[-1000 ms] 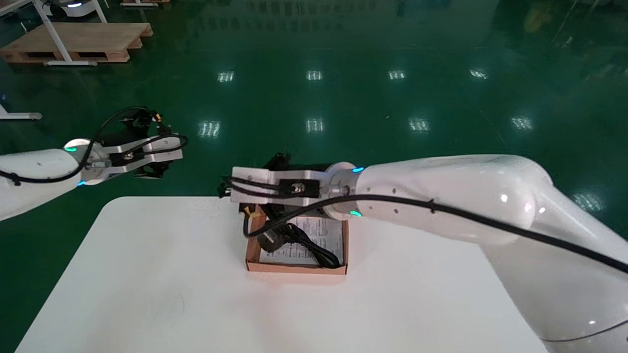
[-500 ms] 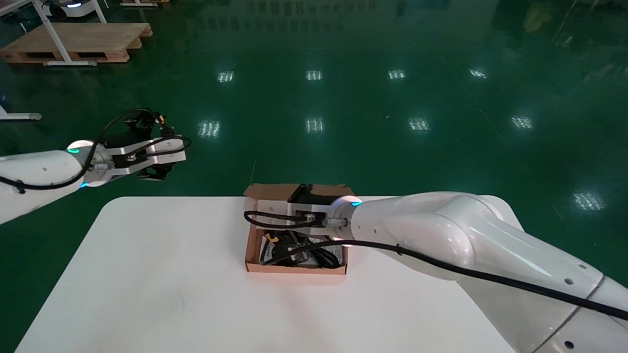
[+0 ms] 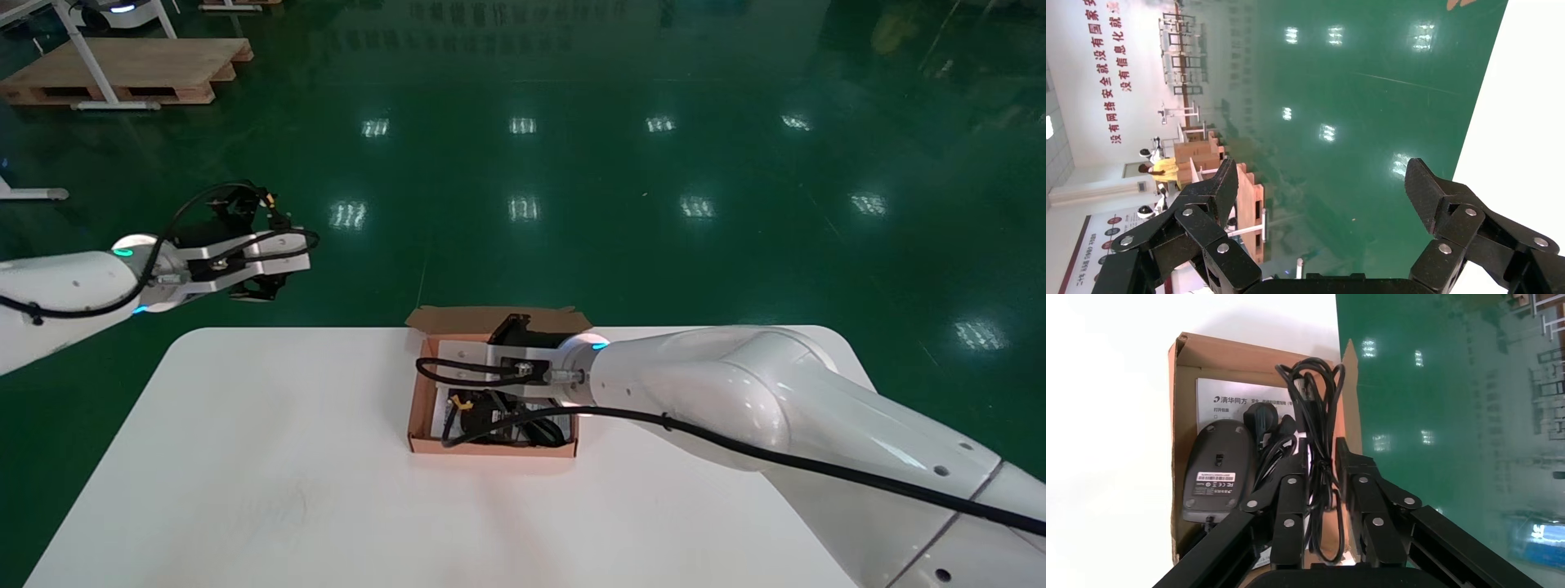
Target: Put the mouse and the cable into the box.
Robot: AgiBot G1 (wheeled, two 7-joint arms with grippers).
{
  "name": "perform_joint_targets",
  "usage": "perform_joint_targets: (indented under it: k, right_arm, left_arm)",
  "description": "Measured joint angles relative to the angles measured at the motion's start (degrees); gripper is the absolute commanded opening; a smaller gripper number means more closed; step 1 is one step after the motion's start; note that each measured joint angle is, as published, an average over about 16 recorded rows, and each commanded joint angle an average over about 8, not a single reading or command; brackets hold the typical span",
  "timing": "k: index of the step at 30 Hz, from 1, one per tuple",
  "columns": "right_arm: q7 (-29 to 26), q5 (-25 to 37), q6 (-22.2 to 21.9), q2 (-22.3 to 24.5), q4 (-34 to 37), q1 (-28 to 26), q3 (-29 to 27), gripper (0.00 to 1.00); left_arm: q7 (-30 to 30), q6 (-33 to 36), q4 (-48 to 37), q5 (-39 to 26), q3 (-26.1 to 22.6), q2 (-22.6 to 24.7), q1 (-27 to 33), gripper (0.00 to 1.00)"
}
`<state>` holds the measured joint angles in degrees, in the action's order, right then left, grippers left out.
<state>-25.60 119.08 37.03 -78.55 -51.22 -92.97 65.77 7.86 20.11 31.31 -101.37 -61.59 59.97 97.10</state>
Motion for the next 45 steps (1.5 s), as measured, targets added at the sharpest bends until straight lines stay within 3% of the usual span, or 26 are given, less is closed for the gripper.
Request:
perform_joint_targets:
  k: [9,17,45]
  right_arm:
    - [0.4,-0.6,0.7,0.4,-0.6,0.3,-1.1,1.00]
    - [1.4,-5.4,3.8,3.1,-2.1,2.2,-4.3,1.00]
    - [8.0,-40.5,25.8,22.9,-12.0,16.5,-26.5,1.00]
  left_arm:
    - [0.1,0.3,0.0,0.5,0.3,0.0,-0.2,1.00]
    - [-0.9,4.1,2.4,4.0,2.9,-1.4,-2.2,1.00]
    - [-9.4,33.8,21.6,30.8,23.5,-12.8,-18.3,1.00]
